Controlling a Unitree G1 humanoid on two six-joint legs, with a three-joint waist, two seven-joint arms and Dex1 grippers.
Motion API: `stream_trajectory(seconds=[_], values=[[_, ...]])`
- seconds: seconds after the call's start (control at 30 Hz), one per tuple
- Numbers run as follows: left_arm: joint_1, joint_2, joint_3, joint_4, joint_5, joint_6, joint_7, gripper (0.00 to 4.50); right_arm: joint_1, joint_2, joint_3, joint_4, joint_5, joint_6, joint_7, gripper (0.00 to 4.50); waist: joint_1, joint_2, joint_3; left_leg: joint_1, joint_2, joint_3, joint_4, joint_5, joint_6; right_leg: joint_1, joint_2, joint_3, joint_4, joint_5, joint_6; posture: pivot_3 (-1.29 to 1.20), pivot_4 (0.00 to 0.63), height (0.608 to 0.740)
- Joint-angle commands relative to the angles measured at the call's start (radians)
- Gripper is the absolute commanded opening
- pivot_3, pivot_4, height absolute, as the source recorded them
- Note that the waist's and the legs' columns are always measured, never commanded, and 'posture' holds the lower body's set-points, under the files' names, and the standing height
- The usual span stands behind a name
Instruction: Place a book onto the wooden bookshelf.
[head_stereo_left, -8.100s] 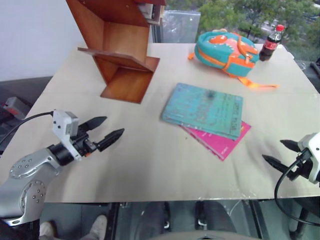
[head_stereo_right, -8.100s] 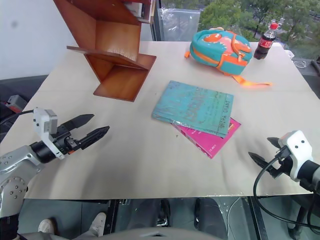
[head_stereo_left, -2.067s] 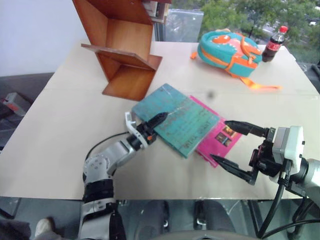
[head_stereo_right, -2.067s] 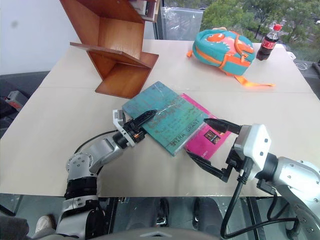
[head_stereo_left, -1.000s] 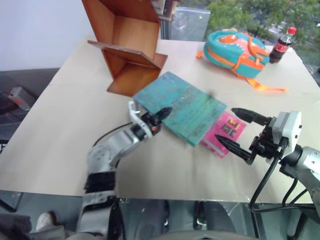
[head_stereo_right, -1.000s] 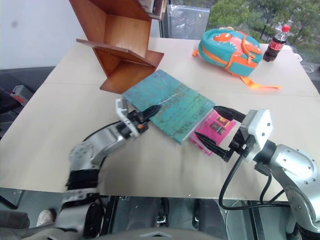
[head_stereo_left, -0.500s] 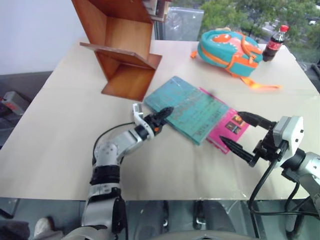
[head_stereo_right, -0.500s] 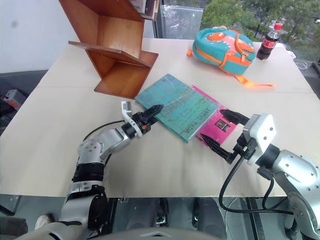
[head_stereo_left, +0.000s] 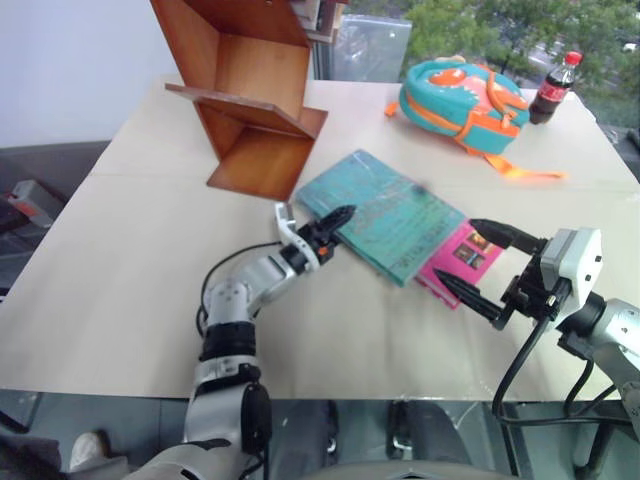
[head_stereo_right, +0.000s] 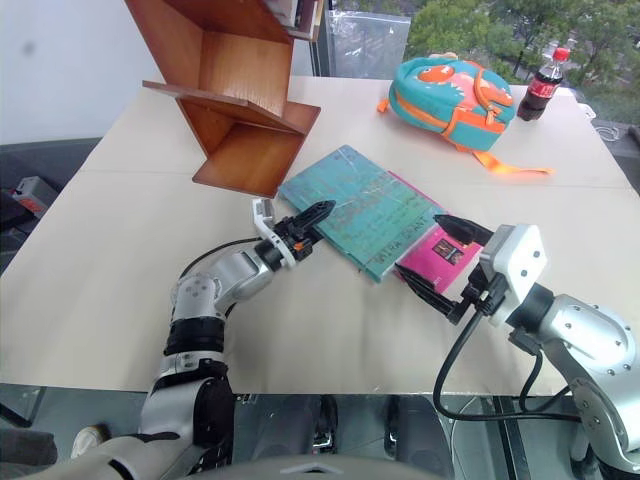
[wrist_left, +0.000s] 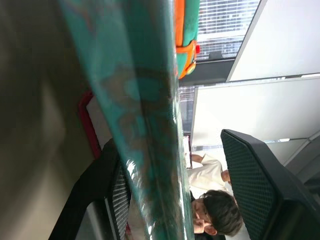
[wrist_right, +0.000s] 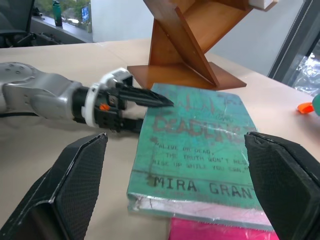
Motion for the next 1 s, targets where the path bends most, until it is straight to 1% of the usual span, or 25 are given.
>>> stream_trajectory(seconds=[0.03, 0.07, 0.1, 0.17, 0.2, 0.27, 0.33, 0.37, 0.43, 0.5, 0.57, 0.67, 0.7, 0.73, 0.77, 0.83, 0.9, 0.97, 1.0], values=[[-0.016, -0.012, 0.003, 0.059, 0.032, 0.027, -0.010, 2.06, -0.003, 0.004, -0.015, -0.019, -0.003, -0.016, -0.008, 4.50, -0.001, 0.001, 0.000, 0.000, 0.000, 0.000, 0.000, 0.000, 0.000, 0.000, 0.000, 0.000, 0.000, 0.000, 0.000, 0.00, 0.150, 0.740], [-0.019, -0.015, 0.004, 0.066, 0.038, 0.034, -0.014, 1.75, 0.000, 0.005, -0.015, -0.021, -0.004, -0.016, -0.010, 4.50, 0.000, 0.001, -0.001, 0.000, 0.000, 0.000, 0.000, 0.000, 0.000, 0.000, 0.000, 0.000, 0.001, 0.000, 0.000, 0.00, 0.150, 0.740], [-0.020, -0.017, 0.008, 0.066, 0.036, 0.043, -0.021, 1.18, 0.002, 0.006, -0.014, -0.024, -0.007, -0.015, -0.013, 4.50, 0.000, 0.001, -0.001, 0.000, 0.000, 0.000, 0.000, 0.000, 0.000, 0.000, 0.000, 0.000, 0.001, 0.000, 0.000, 0.00, 0.150, 0.740], [-0.008, -0.012, 0.025, 0.037, 0.018, 0.072, -0.017, 0.28, 0.009, 0.008, -0.015, -0.031, -0.007, -0.014, -0.017, 4.50, 0.000, 0.002, -0.001, 0.001, 0.000, 0.000, 0.000, 0.000, 0.000, 0.001, 0.000, 0.000, 0.001, 0.000, 0.000, 0.00, 0.150, 0.740], [-0.003, -0.009, 0.035, 0.023, 0.009, 0.083, -0.013, 0.05, 0.011, 0.009, -0.015, -0.033, -0.007, -0.014, -0.018, 4.50, 0.000, 0.002, -0.001, 0.003, 0.000, 0.000, 0.000, 0.000, 0.000, 0.003, 0.000, 0.000, 0.001, 0.000, 0.000, 0.00, 0.150, 0.740], [0.014, 0.009, 0.058, -0.021, -0.022, 0.118, -0.009, 0.05, 0.015, 0.011, -0.017, -0.037, -0.007, -0.014, -0.021, 4.50, -0.005, 0.002, -0.001, 0.007, 0.000, 0.000, 0.000, 0.000, 0.000, 0.007, 0.000, 0.000, 0.001, 0.000, 0.000, 0.00, 0.150, 0.740], [0.043, 0.043, 0.081, -0.108, -0.074, 0.168, -0.006, 0.05, 0.019, 0.014, -0.019, -0.040, -0.007, -0.015, -0.022, 4.50, -0.010, 0.002, -0.001, 0.010, 0.000, 0.000, -0.001, 0.000, 0.000, 0.009, -0.001, 0.001, 0.000, 0.000, 0.000, 0.00, 0.150, 0.740], [0.065, 0.082, 0.069, -0.223, -0.094, 0.195, -0.033, 0.05, 0.020, 0.018, -0.020, -0.040, -0.004, -0.017, -0.023, 4.50, -0.012, 0.001, -0.001, 0.010, 0.001, 0.000, -0.001, 0.000, 0.000, 0.009, -0.001, 0.002, 0.000, -0.001, 0.000, 0.00, 0.150, 0.740], [0.077, 0.138, 0.052, -0.382, -0.124, 0.222, -0.058, 0.05, 0.019, 0.024, -0.024, -0.039, 0.005, -0.020, -0.024, 4.50, -0.018, 0.000, 0.002, 0.011, 0.002, 0.001, -0.002, 0.000, 0.000, 0.009, 0.000, 0.004, 0.000, -0.001, 0.000, 0.00, 0.150, 0.740], [0.054, 0.234, -0.019, -0.556, -0.024, 0.173, -0.135, 0.05, 0.015, 0.031, -0.044, -0.037, 0.037, -0.019, -0.021, 4.50, -0.015, 0.000, 0.003, 0.010, 0.003, 0.000, -0.002, 0.000, -0.001, 0.008, 0.001, 0.005, 0.001, 0.000, -0.001, 0.00, 0.150, 0.740], [0.024, 0.285, -0.040, -0.628, -0.006, 0.150, -0.176, 0.05, 0.016, 0.033, -0.058, -0.039, 0.059, -0.020, -0.017, 4.50, -0.004, 0.001, 0.004, 0.010, 0.002, 0.000, -0.002, 0.000, -0.002, 0.009, 0.000, 0.004, 0.001, 0.001, -0.003, 0.00, 0.150, 0.740], [-0.097, 0.430, -0.153, -0.760, 0.218, -0.005, -0.283, 0.05, 0.010, 0.019, -0.132, -0.037, 0.151, -0.012, -0.004, 4.50, 0.007, 0.003, 0.003, 0.010, 0.000, -0.001, -0.002, 0.000, -0.001, 0.009, -0.003, 0.003, 0.001, -0.001, -0.006, 0.00, 0.150, 0.740], [-0.121, 0.480, -0.199, -0.792, 0.313, -0.078, -0.325, 0.05, 0.007, 0.015, -0.149, -0.035, 0.174, -0.009, -0.002, 4.50, 0.007, 0.003, 0.004, 0.011, 0.000, -0.001, -0.002, 0.000, -0.001, 0.011, -0.003, 0.003, -0.002, -0.002, -0.006, 0.00, 0.150, 0.740], [-0.151, 0.537, -0.260, -0.808, 0.443, -0.189, -0.377, 0.05, 0.006, 0.007, -0.169, -0.027, 0.194, -0.007, 0.004, 4.50, 0.006, 0.003, 0.005, 0.011, -0.001, 0.000, -0.002, -0.001, 0.000, 0.011, -0.002, 0.003, -0.002, -0.002, -0.005, 0.00, 0.150, 0.740], [-0.169, 0.573, -0.303, -0.813, 0.534, -0.270, -0.413, 0.05, 0.006, 0.001, -0.183, -0.022, 0.208, -0.005, 0.007, 4.50, 0.005, 0.004, 0.005, 0.012, 0.000, 0.001, -0.003, -0.001, 0.000, 0.011, -0.001, 0.003, -0.002, -0.001, -0.007, 0.00, 0.150, 0.740], [-0.276, 0.667, -0.408, -0.764, 0.808, -0.549, -0.497, 0.05, -0.002, -0.011, -0.201, 0.014, 0.200, -0.018, 0.022, 4.50, 0.005, 0.004, 0.005, 0.012, 0.000, 0.002, -0.004, -0.001, 0.000, 0.010, 0.000, 0.003, -0.002, 0.000, -0.008, 0.00, 0.150, 0.740], [-0.346, 0.731, -0.447, -0.701, 0.959, -0.742, -0.574, 0.05, -0.015, -0.014, -0.193, 0.039, 0.182, -0.029, 0.029, 4.50, 0.006, 0.004, 0.006, 0.011, 0.000, 0.002, -0.004, -0.001, 0.000, 0.009, 0.001, 0.002, -0.003, 0.000, -0.008, 0.00, 0.150, 0.740], [-0.386, 0.769, -0.450, -0.639, 1.013, -0.861, -0.652, 0.05, -0.030, -0.011, -0.177, 0.049, 0.173, -0.030, 0.028, 4.50, 0.002, 0.005, 0.007, 0.011, 0.001, 0.004, -0.005, -0.001, 0.000, 0.008, 0.001, 0.003, -0.003, 0.000, -0.008, 0.00, 0.150, 0.740], [-0.438, 0.806, -0.445, -0.598, 1.031, -0.895, -0.709, 0.05, -0.042, -0.010, -0.168, 0.059, 0.170, -0.031, 0.031, 4.50, -0.001, 0.006, 0.007, 0.011, 0.001, 0.005, -0.006, -0.001, 0.000, 0.007, 0.001, 0.004, -0.003, 0.000, -0.008, 0.00, 0.150, 0.740]])
